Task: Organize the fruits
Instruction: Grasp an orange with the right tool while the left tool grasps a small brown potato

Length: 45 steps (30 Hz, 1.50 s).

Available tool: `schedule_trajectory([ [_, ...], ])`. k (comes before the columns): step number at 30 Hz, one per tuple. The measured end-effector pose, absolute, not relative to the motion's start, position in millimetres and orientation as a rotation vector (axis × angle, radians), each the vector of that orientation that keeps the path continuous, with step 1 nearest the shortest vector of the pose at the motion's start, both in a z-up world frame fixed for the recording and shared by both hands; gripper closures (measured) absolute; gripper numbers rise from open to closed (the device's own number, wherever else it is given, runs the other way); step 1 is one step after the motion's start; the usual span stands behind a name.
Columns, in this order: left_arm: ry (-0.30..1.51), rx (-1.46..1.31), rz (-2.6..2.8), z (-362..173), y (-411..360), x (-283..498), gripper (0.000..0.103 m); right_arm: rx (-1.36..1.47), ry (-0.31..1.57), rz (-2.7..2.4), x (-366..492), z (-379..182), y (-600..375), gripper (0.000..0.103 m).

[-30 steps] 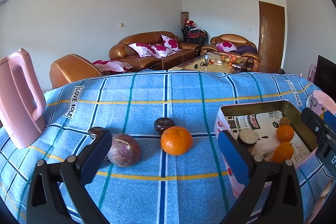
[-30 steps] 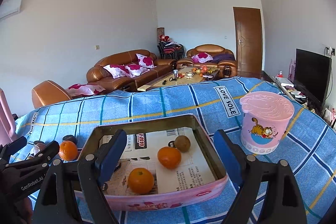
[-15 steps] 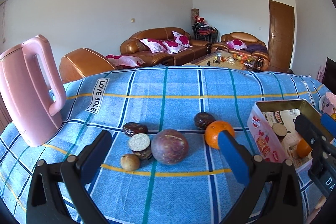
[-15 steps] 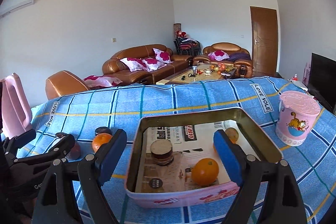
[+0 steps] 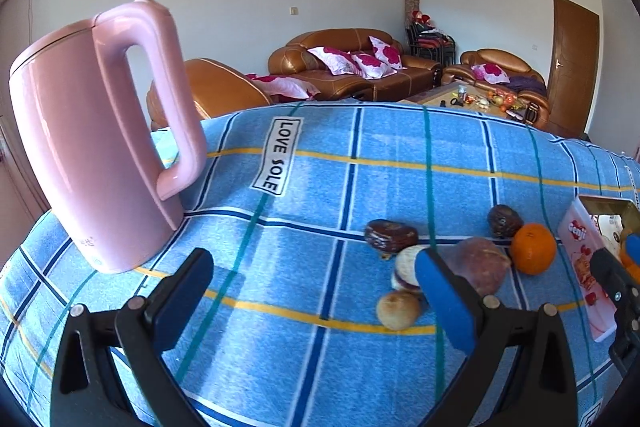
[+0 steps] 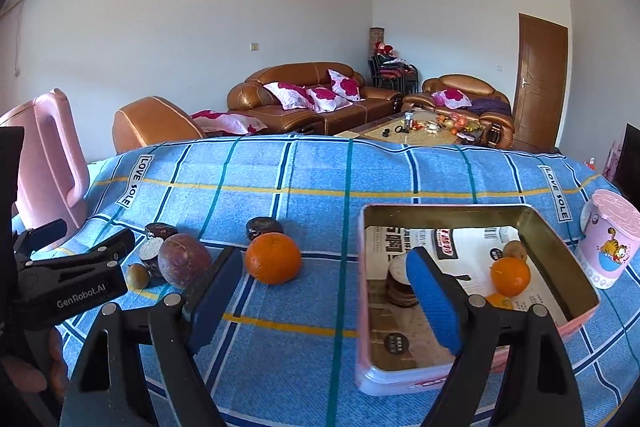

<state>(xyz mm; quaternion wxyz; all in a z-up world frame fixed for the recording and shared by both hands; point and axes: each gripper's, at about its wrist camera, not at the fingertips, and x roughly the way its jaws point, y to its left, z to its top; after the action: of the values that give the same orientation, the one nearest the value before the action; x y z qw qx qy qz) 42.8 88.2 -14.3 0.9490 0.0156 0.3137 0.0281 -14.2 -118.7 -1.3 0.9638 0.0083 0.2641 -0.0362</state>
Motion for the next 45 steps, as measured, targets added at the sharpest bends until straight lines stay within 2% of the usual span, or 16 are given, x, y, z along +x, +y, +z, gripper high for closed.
schedule_trajectory([
  [1, 0.641, 0.016, 0.062, -13.5, 95.2, 44.7, 0.000, 0.009, 0.554, -0.062, -10.7, -2.9, -115.2, 0.034],
  [4, 0.647, -0.032, 0.073, -10.7, 114.1, 48.8, 0.000, -0.012, 0.628, -0.032, 5.6, -11.1, -103.6, 0.047],
  [12, 0.680, -0.049, 0.073, -13.4, 129.0, 54.2, 0.000, -0.044, 0.746, -0.032, 47.4, -26.0, -87.2, 0.047],
  [21, 0.733, 0.051, -0.053, -18.2, 104.8, 57.2, 0.000, -0.027, 0.893, -0.043, 84.8, -46.2, -87.2, 0.048],
  [24, 0.765, 0.078, -0.131, -21.3, 92.5, 56.9, 0.001, 0.023, 0.896, -0.027, 87.2, -47.5, -93.5, 0.049],
  [26, 0.780, 0.099, -0.175, -24.3, 84.1, 56.2, 0.002, 0.015, 0.893, -0.018, 84.9, -47.8, -91.3, 0.054],
  [31, 0.796, 0.130, -0.220, -28.2, 71.9, 55.7, 0.004, 0.073, 0.881, 0.046, 60.6, -47.0, -93.4, 0.055],
  [34, 0.807, 0.131, -0.223, -31.7, 68.8, 57.8, 0.009, 0.138, 0.859, 0.074, 41.4, -45.8, -95.3, 0.055],
  [38, 0.849, 0.156, -0.246, -41.3, 57.7, 65.5, 0.030, 0.172, 0.822, 0.082, 27.4, -42.1, -95.1, 0.054],
  [40, 0.882, 0.155, -0.264, -46.2, 54.5, 70.6, 0.035, 0.170, 0.801, 0.079, 24.3, -39.3, -94.3, 0.054],
  [43, 0.901, 0.137, -0.274, -48.5, 51.8, 74.7, 0.038, 0.166, 0.798, 0.094, 26.1, -37.4, -92.4, 0.054],
  [45, 0.900, 0.134, -0.280, -47.9, 50.0, 75.6, 0.045, 0.173, 0.808, 0.106, 27.5, -39.3, -92.8, 0.054],
])
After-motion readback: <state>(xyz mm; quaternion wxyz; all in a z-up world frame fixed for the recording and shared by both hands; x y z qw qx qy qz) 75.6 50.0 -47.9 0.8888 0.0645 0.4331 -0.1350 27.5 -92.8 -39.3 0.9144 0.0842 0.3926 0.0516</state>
